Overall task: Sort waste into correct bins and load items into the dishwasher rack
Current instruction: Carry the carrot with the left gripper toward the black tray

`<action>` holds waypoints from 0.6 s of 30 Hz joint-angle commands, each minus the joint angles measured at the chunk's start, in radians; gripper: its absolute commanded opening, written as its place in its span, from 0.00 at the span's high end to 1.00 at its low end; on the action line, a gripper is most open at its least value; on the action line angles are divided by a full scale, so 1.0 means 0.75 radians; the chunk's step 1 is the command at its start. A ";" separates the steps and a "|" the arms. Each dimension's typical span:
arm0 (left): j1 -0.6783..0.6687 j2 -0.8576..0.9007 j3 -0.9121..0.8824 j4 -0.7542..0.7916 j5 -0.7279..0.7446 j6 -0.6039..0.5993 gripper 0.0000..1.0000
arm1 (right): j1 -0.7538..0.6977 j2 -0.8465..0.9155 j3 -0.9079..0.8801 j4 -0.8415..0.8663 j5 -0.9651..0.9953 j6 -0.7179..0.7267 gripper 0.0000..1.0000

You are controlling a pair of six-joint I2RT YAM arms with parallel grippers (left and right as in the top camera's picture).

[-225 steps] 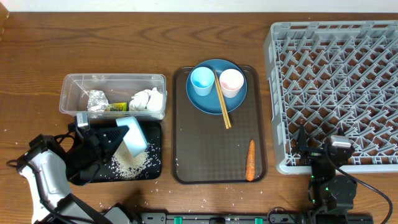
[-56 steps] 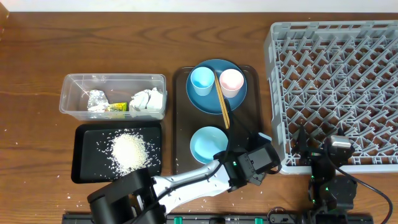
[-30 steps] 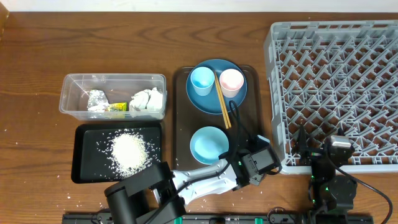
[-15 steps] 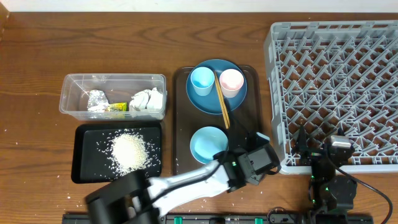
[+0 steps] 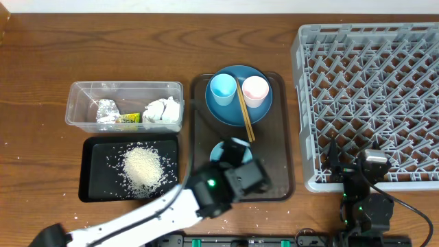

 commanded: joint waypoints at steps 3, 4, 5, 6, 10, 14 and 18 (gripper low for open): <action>0.169 -0.046 0.011 -0.201 -0.075 -0.113 0.70 | -0.007 0.000 -0.002 -0.006 -0.001 0.004 0.01; 0.216 -0.043 0.008 -0.233 -0.075 -0.120 0.70 | -0.007 0.000 -0.002 -0.006 -0.001 0.004 0.01; 0.252 -0.043 0.002 -0.249 -0.075 -0.123 0.70 | -0.007 0.000 -0.002 -0.006 -0.001 0.004 0.01; 0.287 -0.043 -0.009 -0.253 -0.075 -0.123 0.70 | -0.007 0.000 -0.002 -0.006 -0.001 0.004 0.01; 0.444 -0.043 -0.071 -0.250 -0.075 -0.136 0.70 | -0.007 0.000 -0.002 -0.006 -0.001 0.004 0.01; 0.580 -0.043 -0.137 -0.232 -0.073 -0.157 0.70 | -0.007 0.000 -0.002 -0.006 -0.001 0.004 0.01; 0.674 -0.042 -0.204 -0.175 -0.073 -0.157 0.70 | -0.007 0.000 -0.002 -0.006 -0.001 0.004 0.01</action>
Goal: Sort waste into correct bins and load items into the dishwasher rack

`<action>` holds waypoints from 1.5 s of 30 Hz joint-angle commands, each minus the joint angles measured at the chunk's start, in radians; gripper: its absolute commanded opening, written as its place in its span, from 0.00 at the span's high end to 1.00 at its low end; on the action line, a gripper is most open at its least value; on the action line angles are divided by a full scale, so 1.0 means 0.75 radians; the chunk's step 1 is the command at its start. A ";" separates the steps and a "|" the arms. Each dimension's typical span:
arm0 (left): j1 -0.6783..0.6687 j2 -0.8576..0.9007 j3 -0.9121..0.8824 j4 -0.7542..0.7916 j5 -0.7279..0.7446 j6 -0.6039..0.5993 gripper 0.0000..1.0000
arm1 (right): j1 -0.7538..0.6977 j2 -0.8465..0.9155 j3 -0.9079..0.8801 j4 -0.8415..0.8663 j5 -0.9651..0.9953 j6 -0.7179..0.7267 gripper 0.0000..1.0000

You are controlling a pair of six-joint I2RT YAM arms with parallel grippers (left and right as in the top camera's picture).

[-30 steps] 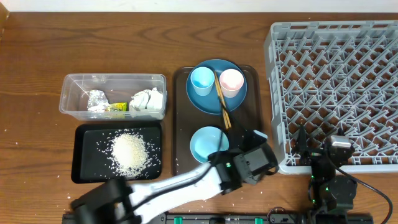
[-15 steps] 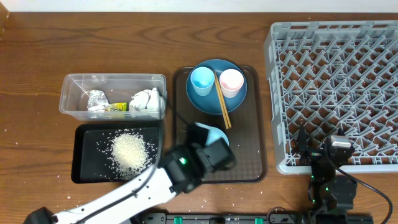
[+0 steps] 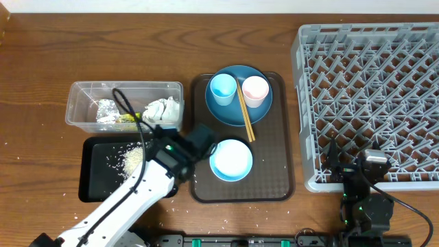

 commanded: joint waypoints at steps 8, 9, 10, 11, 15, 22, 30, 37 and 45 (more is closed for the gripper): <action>0.090 -0.004 -0.191 0.230 -0.026 -0.007 0.70 | -0.007 0.000 -0.002 -0.005 -0.001 0.004 0.01; 0.090 -0.004 -0.208 0.259 -0.026 0.010 0.70 | -0.007 0.000 -0.002 -0.005 -0.001 0.004 0.01; 0.090 -0.004 -0.225 0.287 -0.026 0.025 0.70 | -0.007 0.000 -0.002 -0.005 -0.001 0.004 0.01; 0.090 -0.003 -0.238 0.308 -0.026 0.035 0.70 | -0.007 0.000 -0.002 -0.005 -0.001 0.004 0.01; 0.090 -0.003 -0.283 0.374 -0.026 0.044 0.70 | -0.007 0.000 -0.002 -0.006 -0.001 0.004 0.01; 0.090 -0.003 -0.337 0.450 -0.027 0.045 0.70 | -0.007 0.000 -0.002 -0.006 -0.001 0.004 0.01; 0.090 -0.003 -0.374 0.524 -0.027 0.105 0.70 | -0.007 0.000 -0.002 -0.005 -0.001 0.004 0.01; 0.090 -0.003 -0.374 0.529 -0.027 0.104 0.69 | -0.007 0.000 -0.002 -0.006 -0.001 0.004 0.01; 0.090 -0.004 -0.374 0.523 -0.027 0.104 0.61 | -0.007 0.000 -0.002 -0.005 -0.001 0.004 0.01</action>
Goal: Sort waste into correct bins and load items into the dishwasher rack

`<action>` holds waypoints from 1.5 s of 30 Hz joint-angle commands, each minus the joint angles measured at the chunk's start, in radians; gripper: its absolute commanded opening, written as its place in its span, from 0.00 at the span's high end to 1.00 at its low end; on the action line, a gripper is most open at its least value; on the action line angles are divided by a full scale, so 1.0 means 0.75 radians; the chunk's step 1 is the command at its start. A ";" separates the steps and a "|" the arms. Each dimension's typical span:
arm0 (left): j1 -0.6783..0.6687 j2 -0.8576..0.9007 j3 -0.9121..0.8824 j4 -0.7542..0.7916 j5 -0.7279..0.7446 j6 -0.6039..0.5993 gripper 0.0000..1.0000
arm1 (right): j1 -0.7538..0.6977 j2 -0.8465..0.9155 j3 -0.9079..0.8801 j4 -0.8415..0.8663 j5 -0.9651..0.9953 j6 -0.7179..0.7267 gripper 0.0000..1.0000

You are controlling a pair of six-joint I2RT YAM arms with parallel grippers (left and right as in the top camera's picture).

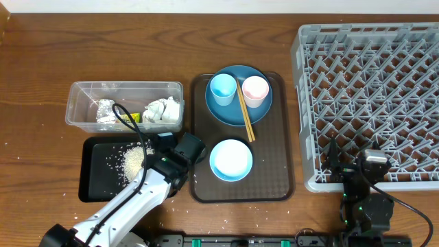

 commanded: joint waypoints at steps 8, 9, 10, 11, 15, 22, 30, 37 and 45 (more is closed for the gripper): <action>0.007 -0.080 0.116 -0.144 0.000 0.009 0.62 | -0.007 0.000 -0.002 -0.005 -0.001 0.004 0.01; 0.007 -0.100 0.140 -0.158 0.033 0.009 0.62 | -0.007 0.000 -0.002 -0.006 -0.001 0.004 0.01; 0.007 -0.125 0.167 -0.165 0.089 0.010 0.62 | -0.007 0.000 -0.002 -0.005 -0.001 0.004 0.01; 0.007 -0.146 0.188 -0.165 0.144 0.010 0.62 | -0.007 0.000 -0.002 -0.006 -0.001 0.004 0.01; 0.007 -0.215 0.278 -0.140 0.383 0.046 0.62 | -0.007 0.000 -0.002 -0.005 -0.001 0.004 0.01; 0.006 -0.222 0.434 -0.131 0.558 0.070 0.62 | -0.007 0.000 -0.002 -0.006 -0.001 0.004 0.01; 0.005 -0.219 0.444 -0.171 0.558 0.069 0.61 | -0.007 0.000 -0.002 -0.006 -0.001 0.004 0.01; 0.005 -0.219 0.444 -0.195 0.558 0.069 0.55 | -0.007 0.000 -0.002 -0.006 -0.001 0.004 0.01; 0.005 -0.219 0.444 -0.227 0.558 0.063 0.55 | -0.007 0.000 -0.002 -0.006 -0.001 0.004 0.01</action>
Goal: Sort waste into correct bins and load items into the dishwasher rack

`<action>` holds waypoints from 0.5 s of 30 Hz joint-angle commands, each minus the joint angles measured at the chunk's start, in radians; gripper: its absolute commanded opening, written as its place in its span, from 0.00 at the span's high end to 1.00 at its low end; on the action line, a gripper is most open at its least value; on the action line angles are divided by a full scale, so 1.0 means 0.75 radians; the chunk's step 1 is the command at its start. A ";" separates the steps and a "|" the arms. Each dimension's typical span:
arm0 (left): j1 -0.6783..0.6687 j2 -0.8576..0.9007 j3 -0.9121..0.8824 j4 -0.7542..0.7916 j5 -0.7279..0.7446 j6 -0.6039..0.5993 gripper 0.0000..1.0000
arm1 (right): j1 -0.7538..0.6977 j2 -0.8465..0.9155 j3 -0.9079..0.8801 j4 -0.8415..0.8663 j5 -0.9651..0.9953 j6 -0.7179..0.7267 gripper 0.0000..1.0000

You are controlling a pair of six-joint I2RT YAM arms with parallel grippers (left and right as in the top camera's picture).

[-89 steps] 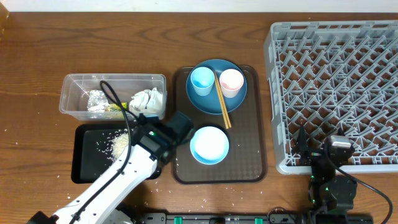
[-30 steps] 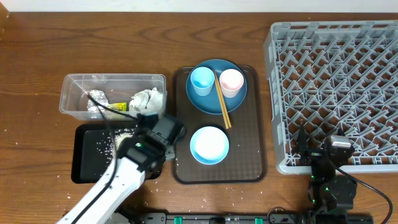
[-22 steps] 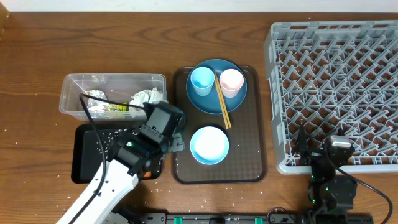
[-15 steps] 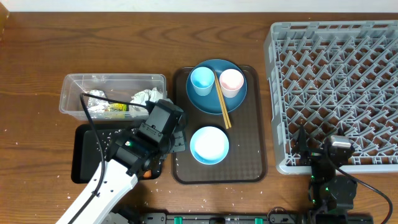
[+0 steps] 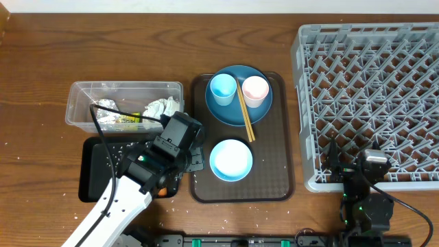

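Observation:
An empty light-blue bowl (image 5: 231, 159) sits on the brown tray (image 5: 274, 175). Behind it, a blue plate (image 5: 236, 110) holds a blue cup (image 5: 222, 88), a pink cup (image 5: 255, 89) and wooden chopsticks (image 5: 245, 118). My left gripper (image 5: 197, 156) hovers at the brown tray's left edge, just left of the bowl, with its fingers apart and nothing between them. The left arm covers most of the black tray (image 5: 92, 171) and its rice. The right gripper (image 5: 334, 159) rests at the front edge of the grey dishwasher rack (image 5: 370, 89).
A clear bin (image 5: 123, 103) at the back left holds foil, crumpled paper and a wrapper. Loose rice grains lie on the wood in front of the black tray. The rack fills the right side of the table.
The left arm has shifted so that its body now covers the black tray and rice. Its gripper sits slightly lower, at the brown tray's left edge. Bowl, plate, cups and right arm are unchanged.
The left gripper was first over the bowl on the brown tray, with a rice pile showing in the black tray. Then it was off to the left, leaving the bowl uncovered and empty. It has since stayed between the two trays, beside the bowl.

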 commanded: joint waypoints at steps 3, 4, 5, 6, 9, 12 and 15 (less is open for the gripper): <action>0.005 -0.004 0.024 -0.014 0.021 0.004 0.55 | -0.007 0.000 -0.002 0.003 0.000 0.004 0.01; 0.005 -0.004 0.024 -0.015 0.037 0.004 0.55 | -0.007 0.000 -0.002 0.011 -0.012 0.012 0.01; 0.005 -0.004 0.024 -0.017 0.053 0.004 0.55 | -0.007 0.000 -0.002 0.010 -0.032 0.023 0.01; 0.005 -0.004 0.024 -0.018 0.074 0.004 0.55 | -0.007 0.000 -0.002 0.009 -0.067 0.025 0.01; 0.005 -0.004 0.024 -0.018 0.142 0.004 0.55 | -0.007 0.000 -0.002 0.003 -0.193 0.058 0.01; 0.005 -0.004 0.024 -0.016 0.173 0.004 0.55 | -0.007 0.000 -0.002 0.085 -0.365 0.199 0.01; 0.005 -0.004 0.024 -0.018 0.194 0.003 0.56 | -0.007 0.000 0.028 0.132 -0.565 0.210 0.01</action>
